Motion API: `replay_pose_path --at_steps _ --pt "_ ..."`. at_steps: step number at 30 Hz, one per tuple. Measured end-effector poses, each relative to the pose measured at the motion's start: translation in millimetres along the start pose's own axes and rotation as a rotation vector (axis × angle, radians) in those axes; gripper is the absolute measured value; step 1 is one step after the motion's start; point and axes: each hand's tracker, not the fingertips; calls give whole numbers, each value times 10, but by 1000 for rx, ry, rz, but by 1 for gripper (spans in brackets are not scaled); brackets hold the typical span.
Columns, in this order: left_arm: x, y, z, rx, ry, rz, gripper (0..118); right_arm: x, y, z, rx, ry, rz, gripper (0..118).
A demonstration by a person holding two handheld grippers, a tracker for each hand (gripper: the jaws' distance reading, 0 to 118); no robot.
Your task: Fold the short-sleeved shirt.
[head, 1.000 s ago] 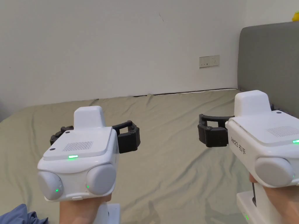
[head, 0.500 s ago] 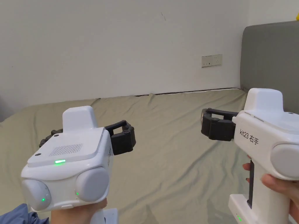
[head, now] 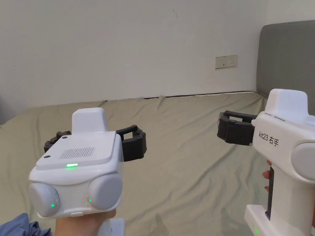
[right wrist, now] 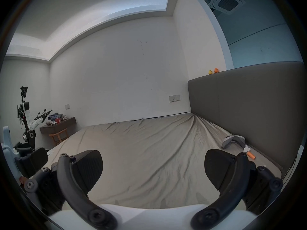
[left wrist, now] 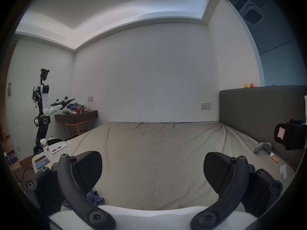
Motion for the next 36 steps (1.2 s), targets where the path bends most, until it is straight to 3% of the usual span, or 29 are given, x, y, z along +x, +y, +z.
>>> replay_pose_path --at_steps 9,36 --pt "-24 -25 -42 -2 -34 14 118 -155 47 -51 24 12 68 118" --pt "45 68 -68 -41 -28 13 118 -179 109 -49 32 3 105 118"
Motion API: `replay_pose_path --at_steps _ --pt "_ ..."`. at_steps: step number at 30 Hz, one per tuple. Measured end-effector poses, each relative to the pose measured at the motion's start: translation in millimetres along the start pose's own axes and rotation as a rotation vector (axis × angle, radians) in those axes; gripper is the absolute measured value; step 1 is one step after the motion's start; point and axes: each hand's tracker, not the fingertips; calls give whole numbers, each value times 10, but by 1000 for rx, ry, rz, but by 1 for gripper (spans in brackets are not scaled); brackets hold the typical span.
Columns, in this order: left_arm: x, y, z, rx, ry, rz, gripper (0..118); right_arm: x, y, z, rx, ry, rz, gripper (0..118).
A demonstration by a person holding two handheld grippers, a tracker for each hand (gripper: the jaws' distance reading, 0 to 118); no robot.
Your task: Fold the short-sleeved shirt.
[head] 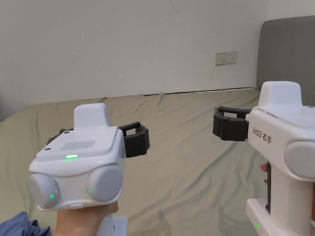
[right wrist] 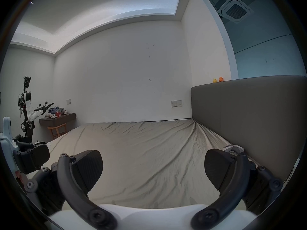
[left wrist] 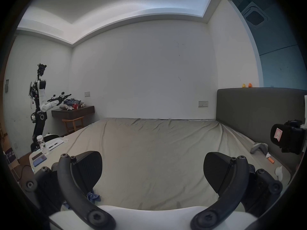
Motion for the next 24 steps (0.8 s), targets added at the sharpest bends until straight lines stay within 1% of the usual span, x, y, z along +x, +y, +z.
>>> replay_pose_path --at_steps 2,8,17,20,22,24 --pt "16 21 12 8 7 -24 118 -7 2 17 3 -4 2 118" --pt "16 50 47 23 -24 -2 118 -28 22 41 12 11 0 118" --pt "-41 9 27 -32 -29 8 118 -52 9 79 18 9 21 118" --pt "-33 13 67 -16 -22 -6 118 -59 8 84 7 28 7 118" --pt "-23 35 91 -18 -24 -16 118 -67 21 88 -12 72 14 118" --pt "-27 42 101 -21 -38 -16 118 -72 28 110 3 66 4 118"
